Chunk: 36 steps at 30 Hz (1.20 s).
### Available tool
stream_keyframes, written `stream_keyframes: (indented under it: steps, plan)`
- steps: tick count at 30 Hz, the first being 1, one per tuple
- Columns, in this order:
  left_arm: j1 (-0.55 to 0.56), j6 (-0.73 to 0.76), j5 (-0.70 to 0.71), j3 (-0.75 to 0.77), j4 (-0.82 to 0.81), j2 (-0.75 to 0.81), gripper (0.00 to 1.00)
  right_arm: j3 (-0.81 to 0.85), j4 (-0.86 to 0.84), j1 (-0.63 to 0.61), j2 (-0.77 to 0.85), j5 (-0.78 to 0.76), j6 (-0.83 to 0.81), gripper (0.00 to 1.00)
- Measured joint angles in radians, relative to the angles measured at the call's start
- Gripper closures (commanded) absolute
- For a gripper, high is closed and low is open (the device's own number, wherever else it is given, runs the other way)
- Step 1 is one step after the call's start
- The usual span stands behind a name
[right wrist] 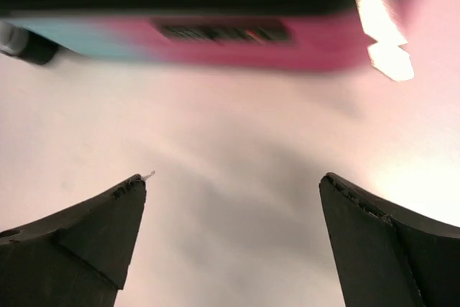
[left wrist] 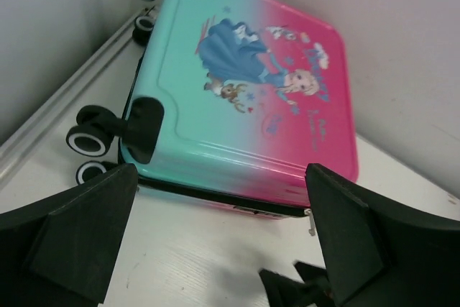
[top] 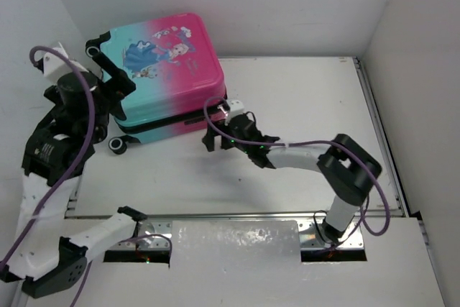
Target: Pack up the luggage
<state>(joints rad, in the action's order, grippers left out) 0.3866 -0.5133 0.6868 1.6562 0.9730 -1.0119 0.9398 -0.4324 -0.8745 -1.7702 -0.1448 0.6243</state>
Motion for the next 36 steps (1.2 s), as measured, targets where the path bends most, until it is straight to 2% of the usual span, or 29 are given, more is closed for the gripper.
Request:
stream_keyframes:
  steps: [3, 8, 12, 18, 23, 27, 29, 30, 32, 33, 35, 36]
  plan:
    - [-0.107, -0.037, -0.055, -0.080, -0.026, -0.032, 0.00, -0.079, 0.073, 0.063, 0.072, 0.005, -0.042, 0.01]
    - [-0.537, -0.124, -0.316, -0.278, -0.144, -0.189, 0.00, -0.014, 0.165, 0.186, 0.067, 0.084, -0.161, 0.01]
    - [-0.729, -0.239, -0.475, -0.420, -0.174, -0.265, 0.00, -0.003, 0.203, 0.221, 0.076, 0.107, -0.239, 0.01]
    - [-0.748, -0.402, -0.599, -0.461, -0.288, -0.265, 0.00, -0.018, 0.224, 0.236, 0.076, 0.166, -0.304, 0.01]
    - [-0.747, -0.524, -0.603, -0.506, -0.344, -0.269, 0.00, -0.060, 0.191, 0.338, 0.066, 0.262, -0.311, 0.01]
    - [-0.747, -0.615, -0.597, -0.559, -0.405, -0.252, 0.00, -0.005, 0.178, 0.426, 0.003, 0.271, -0.276, 0.01]
    - [-0.746, -0.655, -0.592, -0.594, -0.444, -0.240, 0.06, 0.054, 0.184, 0.469, -0.037, 0.252, -0.227, 0.01]
    - [-0.745, -0.675, -0.591, -0.616, -0.472, -0.232, 0.13, 0.093, 0.188, 0.487, -0.062, 0.246, -0.207, 0.01]
    - [-0.745, -0.706, -0.592, -0.663, -0.538, -0.220, 0.18, 0.241, 0.233, 0.518, -0.142, 0.253, -0.181, 0.01]
    - [-0.744, -0.721, -0.594, -0.681, -0.566, -0.220, 0.34, 0.327, 0.233, 0.528, -0.196, 0.279, -0.175, 0.01]
    - [-0.745, -0.755, -0.597, -0.709, -0.609, -0.239, 0.46, 0.443, 0.204, 0.534, -0.275, 0.357, -0.168, 0.01]
    - [-0.748, -0.764, -0.591, -0.713, -0.618, -0.238, 0.70, 0.459, 0.186, 0.531, -0.291, 0.394, -0.168, 0.01]
